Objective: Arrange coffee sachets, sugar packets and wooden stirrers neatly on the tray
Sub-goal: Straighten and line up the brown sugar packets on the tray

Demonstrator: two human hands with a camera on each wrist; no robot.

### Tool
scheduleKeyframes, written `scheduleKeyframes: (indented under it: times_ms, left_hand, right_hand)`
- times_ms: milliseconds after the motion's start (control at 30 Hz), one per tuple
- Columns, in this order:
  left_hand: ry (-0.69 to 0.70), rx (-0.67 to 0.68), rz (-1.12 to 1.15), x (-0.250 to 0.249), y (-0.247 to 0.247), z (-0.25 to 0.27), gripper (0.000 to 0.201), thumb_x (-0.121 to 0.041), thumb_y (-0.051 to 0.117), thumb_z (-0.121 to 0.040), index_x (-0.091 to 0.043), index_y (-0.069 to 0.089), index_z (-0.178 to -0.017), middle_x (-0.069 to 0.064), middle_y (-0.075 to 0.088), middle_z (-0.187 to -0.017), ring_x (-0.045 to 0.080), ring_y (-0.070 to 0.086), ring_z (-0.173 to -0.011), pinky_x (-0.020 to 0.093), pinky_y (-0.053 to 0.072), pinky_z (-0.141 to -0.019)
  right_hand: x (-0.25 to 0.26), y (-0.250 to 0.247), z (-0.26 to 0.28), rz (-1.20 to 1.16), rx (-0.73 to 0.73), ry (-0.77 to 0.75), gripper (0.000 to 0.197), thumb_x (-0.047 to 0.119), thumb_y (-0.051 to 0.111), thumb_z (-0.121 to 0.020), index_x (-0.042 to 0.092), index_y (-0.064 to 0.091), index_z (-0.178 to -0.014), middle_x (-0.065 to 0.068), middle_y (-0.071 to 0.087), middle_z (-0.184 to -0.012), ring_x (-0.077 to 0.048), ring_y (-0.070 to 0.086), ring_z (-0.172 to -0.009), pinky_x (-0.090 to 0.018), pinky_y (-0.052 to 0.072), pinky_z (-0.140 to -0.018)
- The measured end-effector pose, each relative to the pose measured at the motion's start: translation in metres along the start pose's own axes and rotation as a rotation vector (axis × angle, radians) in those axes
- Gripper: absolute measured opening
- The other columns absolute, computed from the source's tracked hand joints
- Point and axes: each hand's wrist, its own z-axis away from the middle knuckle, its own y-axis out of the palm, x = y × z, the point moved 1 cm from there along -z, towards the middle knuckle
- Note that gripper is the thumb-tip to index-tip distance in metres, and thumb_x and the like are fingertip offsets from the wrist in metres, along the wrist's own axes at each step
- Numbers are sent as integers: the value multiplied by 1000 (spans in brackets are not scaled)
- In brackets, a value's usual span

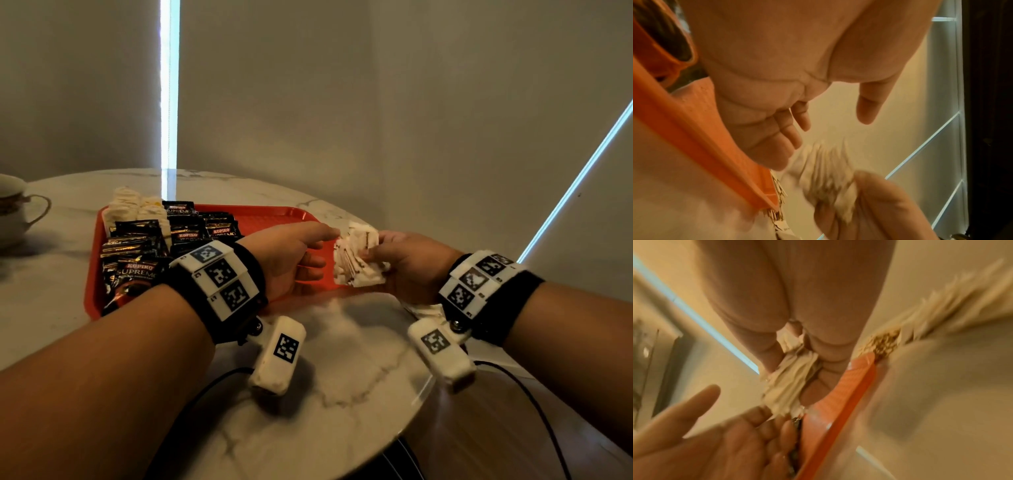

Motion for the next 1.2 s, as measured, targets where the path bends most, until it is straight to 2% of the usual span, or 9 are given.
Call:
scheduleKeyframes:
  times_ms: [200,267,500,800,900,967,1000,1100,1200]
  left_hand:
    - [154,139,52,2,4,2,61,-54,66,-80,-16,66,-128,11,71,-122,25,64,-109,44,47,-97]
    - [234,80,134,-1,3,-1,65,-51,70,-76,-15,62,-130,9,71,-120,25,65,-111,45,49,-94]
    - [311,-100,148,-7,-2,-8,62,-27,76,-87,-17,47,-140,10,70,-117,23,68,-101,33,50,-71]
    - [288,-220,87,-3,-9,-13,38,1,55,-96,-7,54,-132,22,64,-127,37,68,-109,52,59,-88]
    - [236,-218,41,-7,-5,-3,33,-16,56,-101,-9,56,-133,14,61,-136,30,60,-123,36,50,-104]
    - [253,-281,-470,-10,-1,7,47,-45,58,-99,-19,58,-138,0,62,-138,20,50,-134,26,31,-113]
    - [288,-306,-595,-10,-3,5,47,-51,58,-97,-23,60,-135,-3,64,-133,18,50,-133,28,31,-114]
    - [229,-143,-16,-11,-6,1,22,-16,58,-98,-10,64,-119,8,68,-114,30,65,-116,43,54,-100]
    - [233,-115,181,-10,-7,-2,14,3,51,-95,-4,59,-105,15,64,-99,17,71,-84,31,61,-76]
  right_hand:
    - [9,47,-1,-312,43,-125,39,2,35,-101,-10,48,-135,-26,64,-112,-32,68,-97,-41,60,-87]
    - [11,57,-6,-354,38,-154,45,4,35,-101,-10,41,-143,-28,55,-126,-34,59,-110,-42,54,-97]
    - [14,65,-21,-448,-126,-274,45,-8,42,-99,13,41,-139,-28,59,-130,-36,68,-99,-45,61,-79]
    - [8,63,-29,-211,-263,-167,30,-3,40,-101,-4,57,-126,-31,65,-122,-39,66,-102,-57,53,-97]
    - [2,60,-28,-113,-269,-133,30,-9,43,-98,-3,59,-123,-28,68,-116,-42,68,-107,-58,53,-97]
    - [2,60,-26,-66,-255,-110,26,-9,46,-97,0,63,-115,-23,71,-106,-38,70,-100,-53,55,-96]
    - [2,59,-24,-45,-227,-98,26,-9,46,-97,1,64,-113,-22,72,-103,-36,71,-96,-51,56,-95]
    - [6,56,-21,-3,-173,-68,27,-9,47,-97,1,64,-115,-21,73,-101,-33,72,-93,-47,58,-91]
    - [10,56,-16,-68,-175,-66,27,-10,44,-97,-2,62,-115,-22,73,-97,-31,74,-84,-41,62,-77]
